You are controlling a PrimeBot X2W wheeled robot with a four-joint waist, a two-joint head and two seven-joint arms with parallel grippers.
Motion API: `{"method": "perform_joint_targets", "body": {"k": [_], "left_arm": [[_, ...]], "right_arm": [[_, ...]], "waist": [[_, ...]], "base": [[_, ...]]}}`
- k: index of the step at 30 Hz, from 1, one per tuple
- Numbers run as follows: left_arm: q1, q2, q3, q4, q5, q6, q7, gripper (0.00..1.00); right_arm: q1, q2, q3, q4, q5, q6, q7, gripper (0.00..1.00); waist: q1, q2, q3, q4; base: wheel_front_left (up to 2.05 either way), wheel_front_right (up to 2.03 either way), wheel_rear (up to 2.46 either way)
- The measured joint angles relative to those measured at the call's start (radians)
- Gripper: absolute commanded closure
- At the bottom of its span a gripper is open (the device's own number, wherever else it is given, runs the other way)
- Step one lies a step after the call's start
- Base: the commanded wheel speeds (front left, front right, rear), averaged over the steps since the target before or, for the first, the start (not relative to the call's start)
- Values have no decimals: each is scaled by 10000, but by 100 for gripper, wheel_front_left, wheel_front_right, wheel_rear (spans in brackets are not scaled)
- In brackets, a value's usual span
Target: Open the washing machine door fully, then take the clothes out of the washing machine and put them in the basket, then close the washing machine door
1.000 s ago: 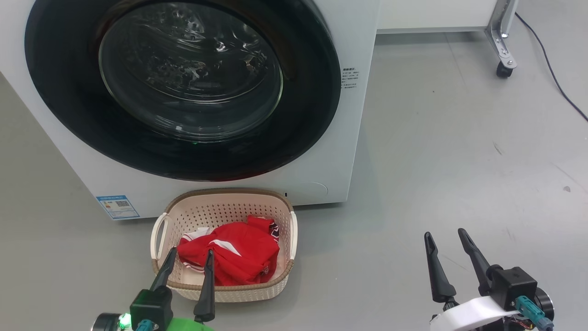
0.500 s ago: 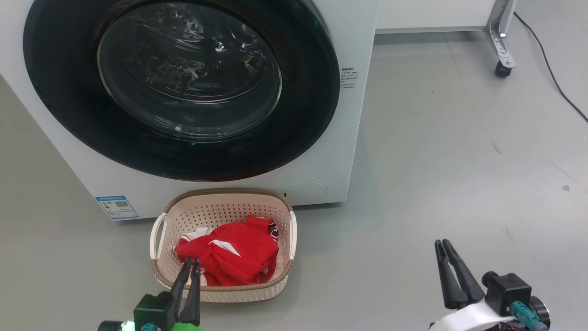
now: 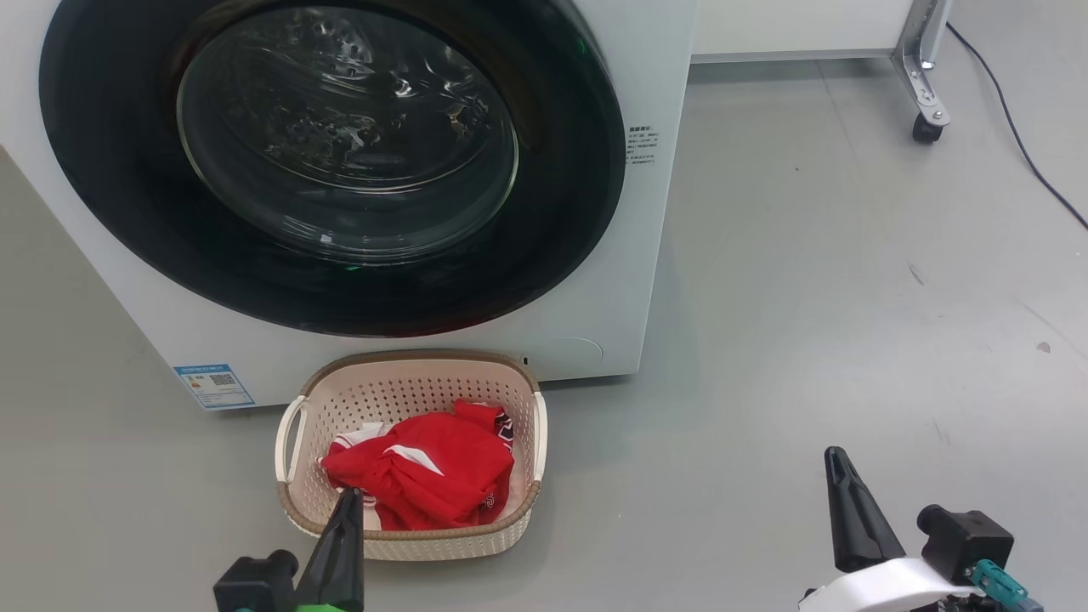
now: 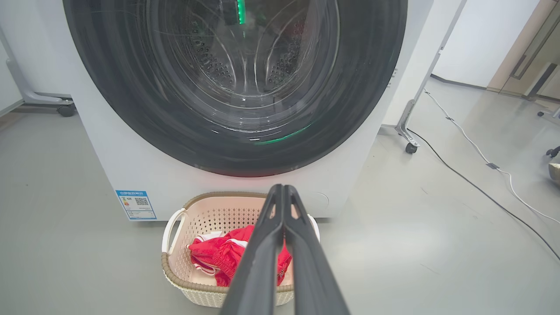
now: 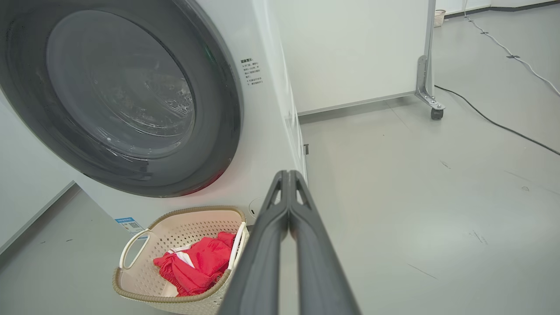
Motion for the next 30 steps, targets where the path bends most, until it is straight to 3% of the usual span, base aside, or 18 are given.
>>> {"method": "perform_joint_targets", "body": {"k": [30], "left_arm": [[-220,180,1018,25,-4360,-474,838,100]], "right_arm": [[-344,-201,-771,82,4431,155,1007,100]], "waist": [[0,0,-61,-91]], "base": [[0,0,0]]}}
